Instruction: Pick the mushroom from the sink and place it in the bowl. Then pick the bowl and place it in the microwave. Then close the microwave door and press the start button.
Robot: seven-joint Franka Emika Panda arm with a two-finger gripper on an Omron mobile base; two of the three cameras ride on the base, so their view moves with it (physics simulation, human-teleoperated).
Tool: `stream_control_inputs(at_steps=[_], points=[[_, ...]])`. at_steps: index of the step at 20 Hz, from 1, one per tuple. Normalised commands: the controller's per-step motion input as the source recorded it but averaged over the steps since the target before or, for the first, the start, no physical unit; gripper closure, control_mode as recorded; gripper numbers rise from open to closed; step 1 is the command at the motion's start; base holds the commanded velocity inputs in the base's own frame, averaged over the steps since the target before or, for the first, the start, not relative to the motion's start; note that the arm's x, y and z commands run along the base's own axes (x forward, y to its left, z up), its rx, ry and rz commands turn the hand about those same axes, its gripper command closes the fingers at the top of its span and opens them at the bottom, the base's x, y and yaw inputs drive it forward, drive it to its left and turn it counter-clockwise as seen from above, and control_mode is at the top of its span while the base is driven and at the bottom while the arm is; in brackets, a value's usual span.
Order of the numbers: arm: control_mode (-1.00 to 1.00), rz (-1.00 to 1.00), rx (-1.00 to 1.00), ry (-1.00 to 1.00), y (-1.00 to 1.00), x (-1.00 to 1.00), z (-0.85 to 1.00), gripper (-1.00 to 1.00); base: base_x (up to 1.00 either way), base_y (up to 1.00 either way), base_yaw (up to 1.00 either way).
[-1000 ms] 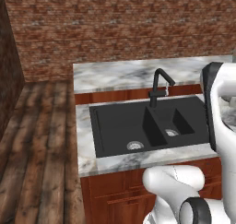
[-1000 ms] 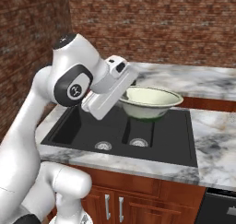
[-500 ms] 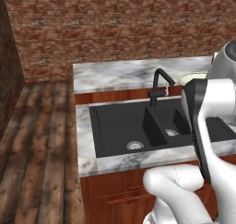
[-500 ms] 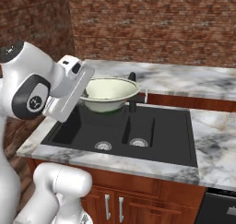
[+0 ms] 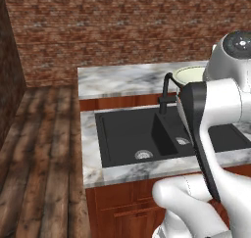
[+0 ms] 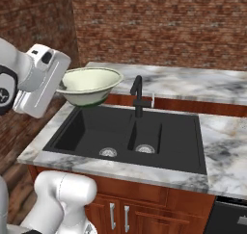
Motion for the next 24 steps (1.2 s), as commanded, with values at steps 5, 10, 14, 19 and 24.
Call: stream_control_inputs(at_steps=[5, 10, 14, 19, 24], points=[[-1.00, 0.01, 0.02, 0.00, 0.01, 0.00, -0.01, 1.00, 0.00, 0.00, 0.00], [-1.00, 0.02, 0.01, -0.04, 0.00, 0.00, -0.21, 1.00, 0.00, 0.00, 0.00], [-1.00, 0.02, 0.01, -0.05, 0.00, 0.00, -0.10, 1.00, 0.00, 0.00, 0.00], [-1.00, 0.00, 0.00, 0.00, 0.00, 0.00, 0.00, 1.00, 0.00, 0.00, 0.00], [-1.00, 0.00, 0.00, 0.00, 0.00, 0.00, 0.00, 1.00, 0.00, 0.00, 0.00]])
